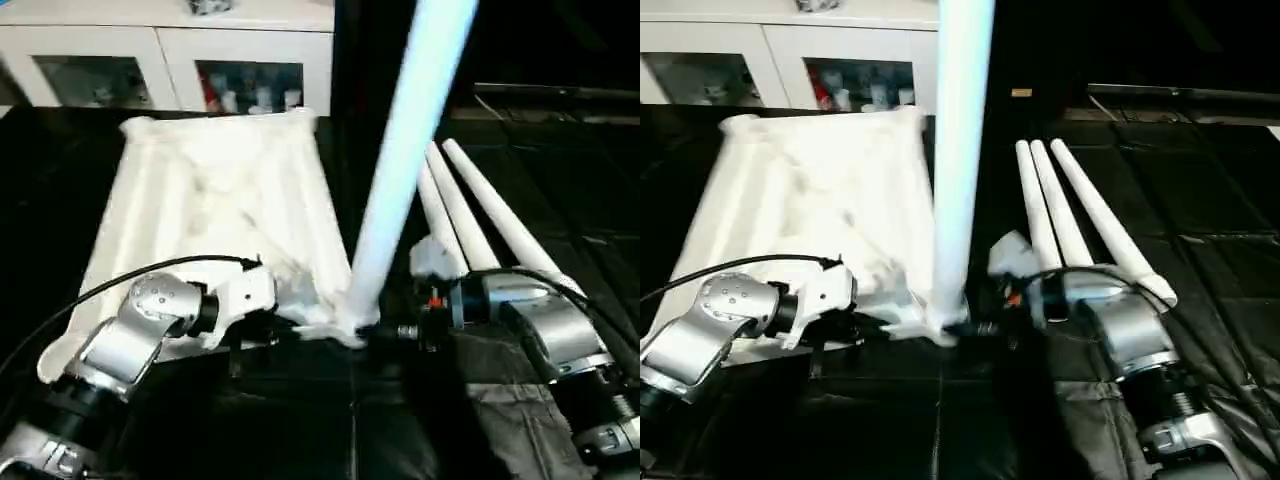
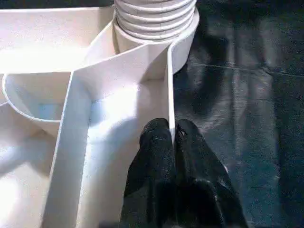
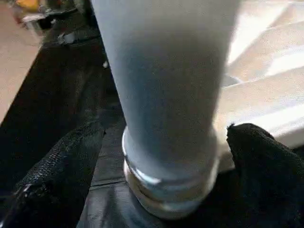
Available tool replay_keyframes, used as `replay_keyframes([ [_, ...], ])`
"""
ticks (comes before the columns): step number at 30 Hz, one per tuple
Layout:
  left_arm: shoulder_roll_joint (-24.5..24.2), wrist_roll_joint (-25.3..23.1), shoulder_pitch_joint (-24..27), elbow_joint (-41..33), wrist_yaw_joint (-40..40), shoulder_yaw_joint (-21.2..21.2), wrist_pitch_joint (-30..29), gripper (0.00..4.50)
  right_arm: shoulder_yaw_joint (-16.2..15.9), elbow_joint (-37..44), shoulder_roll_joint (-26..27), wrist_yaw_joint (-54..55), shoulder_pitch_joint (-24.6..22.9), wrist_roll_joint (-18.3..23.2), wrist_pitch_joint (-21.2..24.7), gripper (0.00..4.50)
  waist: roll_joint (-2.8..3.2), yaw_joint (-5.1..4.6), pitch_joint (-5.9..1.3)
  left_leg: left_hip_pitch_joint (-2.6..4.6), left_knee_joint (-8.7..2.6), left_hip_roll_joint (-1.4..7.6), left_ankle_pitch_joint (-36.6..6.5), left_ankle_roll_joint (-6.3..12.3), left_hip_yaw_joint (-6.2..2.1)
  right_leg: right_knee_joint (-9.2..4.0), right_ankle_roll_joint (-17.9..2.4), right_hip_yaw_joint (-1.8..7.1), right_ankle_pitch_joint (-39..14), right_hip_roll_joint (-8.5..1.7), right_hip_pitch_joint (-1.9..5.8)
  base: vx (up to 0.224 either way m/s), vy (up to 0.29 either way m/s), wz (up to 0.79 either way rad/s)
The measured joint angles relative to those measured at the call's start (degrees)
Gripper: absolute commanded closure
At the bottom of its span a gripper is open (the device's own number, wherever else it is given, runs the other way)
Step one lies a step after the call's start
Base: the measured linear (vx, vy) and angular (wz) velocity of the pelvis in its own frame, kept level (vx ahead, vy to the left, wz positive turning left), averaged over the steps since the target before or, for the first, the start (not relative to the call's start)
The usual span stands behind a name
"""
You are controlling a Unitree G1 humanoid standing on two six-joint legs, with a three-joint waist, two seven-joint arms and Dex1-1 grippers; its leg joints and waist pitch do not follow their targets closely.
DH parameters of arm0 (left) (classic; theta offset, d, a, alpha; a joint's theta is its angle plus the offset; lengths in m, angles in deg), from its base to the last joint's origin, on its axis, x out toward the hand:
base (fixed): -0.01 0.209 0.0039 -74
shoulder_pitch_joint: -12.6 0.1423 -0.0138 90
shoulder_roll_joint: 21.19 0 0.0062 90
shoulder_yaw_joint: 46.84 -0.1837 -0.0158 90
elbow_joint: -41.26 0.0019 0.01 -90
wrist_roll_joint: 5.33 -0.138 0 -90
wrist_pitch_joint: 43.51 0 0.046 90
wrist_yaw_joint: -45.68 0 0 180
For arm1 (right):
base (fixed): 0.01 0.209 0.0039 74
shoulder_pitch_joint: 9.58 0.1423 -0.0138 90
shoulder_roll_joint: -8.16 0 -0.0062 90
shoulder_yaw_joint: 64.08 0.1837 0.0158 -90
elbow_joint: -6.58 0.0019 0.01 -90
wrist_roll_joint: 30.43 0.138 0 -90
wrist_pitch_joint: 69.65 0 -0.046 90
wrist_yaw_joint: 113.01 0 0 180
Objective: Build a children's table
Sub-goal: Rotate leg to tighten
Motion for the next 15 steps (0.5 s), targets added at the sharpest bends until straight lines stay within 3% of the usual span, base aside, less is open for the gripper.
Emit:
replay_keyframes([
  [15, 0.0, 0.2, -0.6, 1.9, 1.6, -0.7, 2.6, 4.50, -1.4, -1.5, 0.2, -2.3, 0.8, -0.3, 0.1, 1.56, 0.09, 0.46, -0.10, -0.01, 0.18, 0.12, 0.0, -0.06, 0.01, 0.16, 0.0, -0.08, 0.0, 0.00, 0.08, 0.000, 0.000, 0.00],
])
